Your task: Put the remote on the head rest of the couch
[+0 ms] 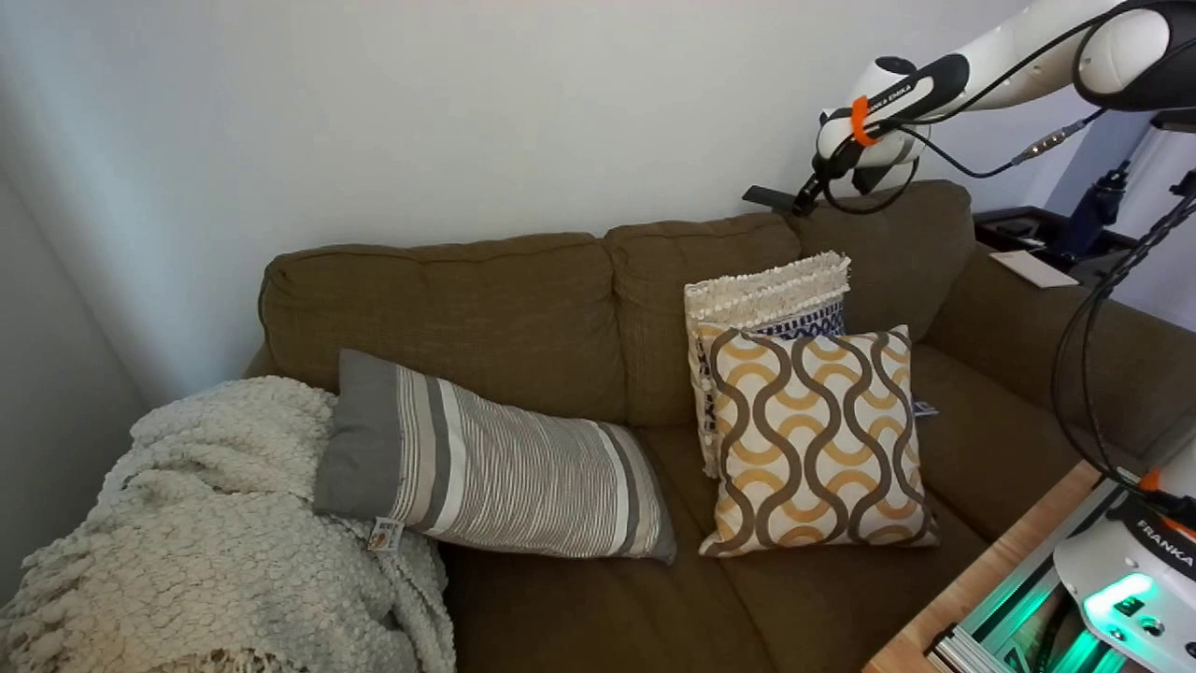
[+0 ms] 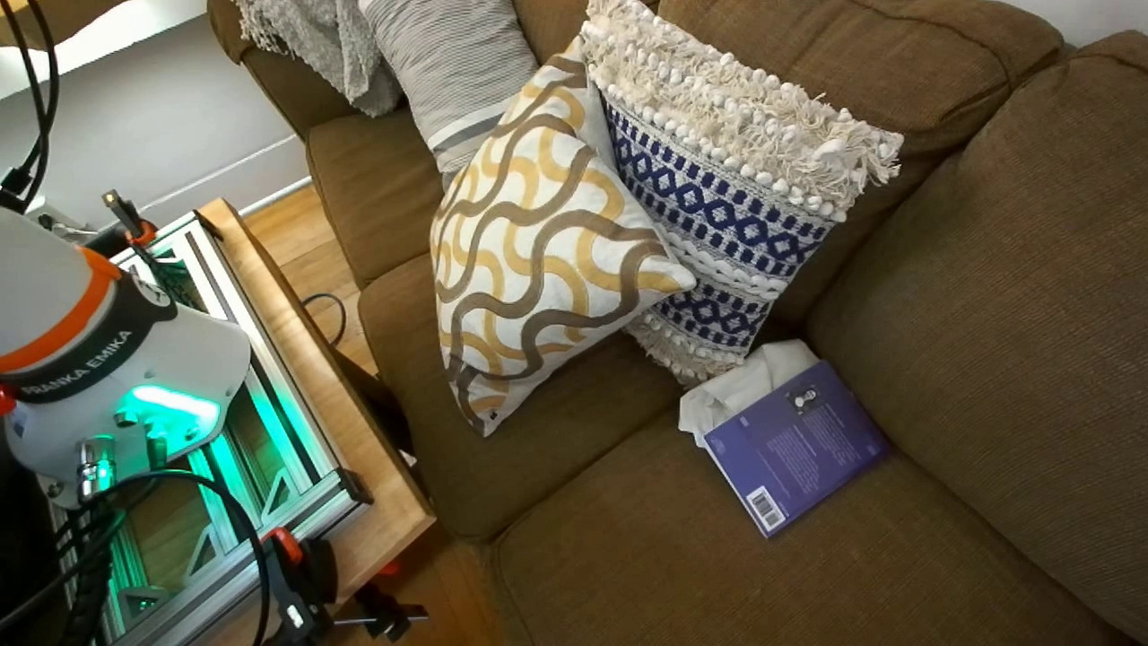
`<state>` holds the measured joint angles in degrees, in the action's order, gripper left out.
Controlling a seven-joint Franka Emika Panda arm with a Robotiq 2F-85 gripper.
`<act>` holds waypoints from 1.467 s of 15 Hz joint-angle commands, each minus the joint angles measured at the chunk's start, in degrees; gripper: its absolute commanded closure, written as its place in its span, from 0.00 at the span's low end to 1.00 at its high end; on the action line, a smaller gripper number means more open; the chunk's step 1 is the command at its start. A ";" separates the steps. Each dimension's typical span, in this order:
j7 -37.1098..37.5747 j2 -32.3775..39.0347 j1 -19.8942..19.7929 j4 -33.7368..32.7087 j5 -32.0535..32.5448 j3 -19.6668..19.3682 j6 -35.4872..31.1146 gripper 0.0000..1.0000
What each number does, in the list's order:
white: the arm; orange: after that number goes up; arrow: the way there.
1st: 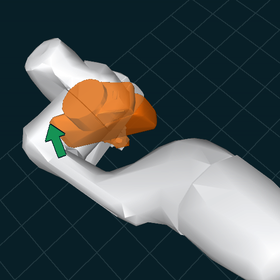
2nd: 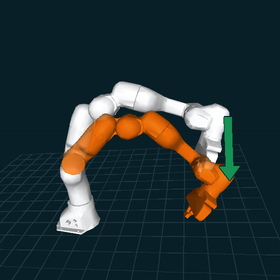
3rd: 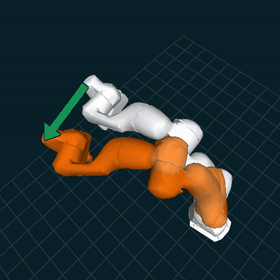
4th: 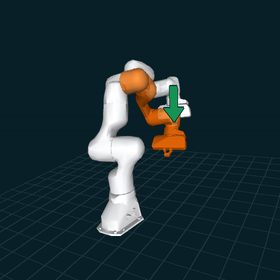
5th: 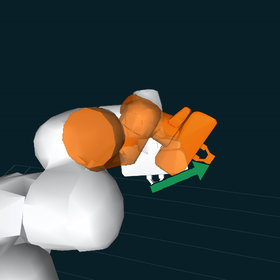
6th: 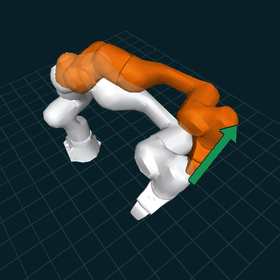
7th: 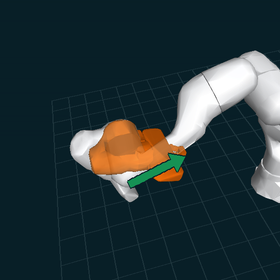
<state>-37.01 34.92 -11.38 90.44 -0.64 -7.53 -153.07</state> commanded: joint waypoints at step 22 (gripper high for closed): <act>21.46 21.97 -2.67 -31.84 0.54 5.90 13.51 0.74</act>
<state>-14.45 51.61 -12.53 66.25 0.49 -3.21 -142.10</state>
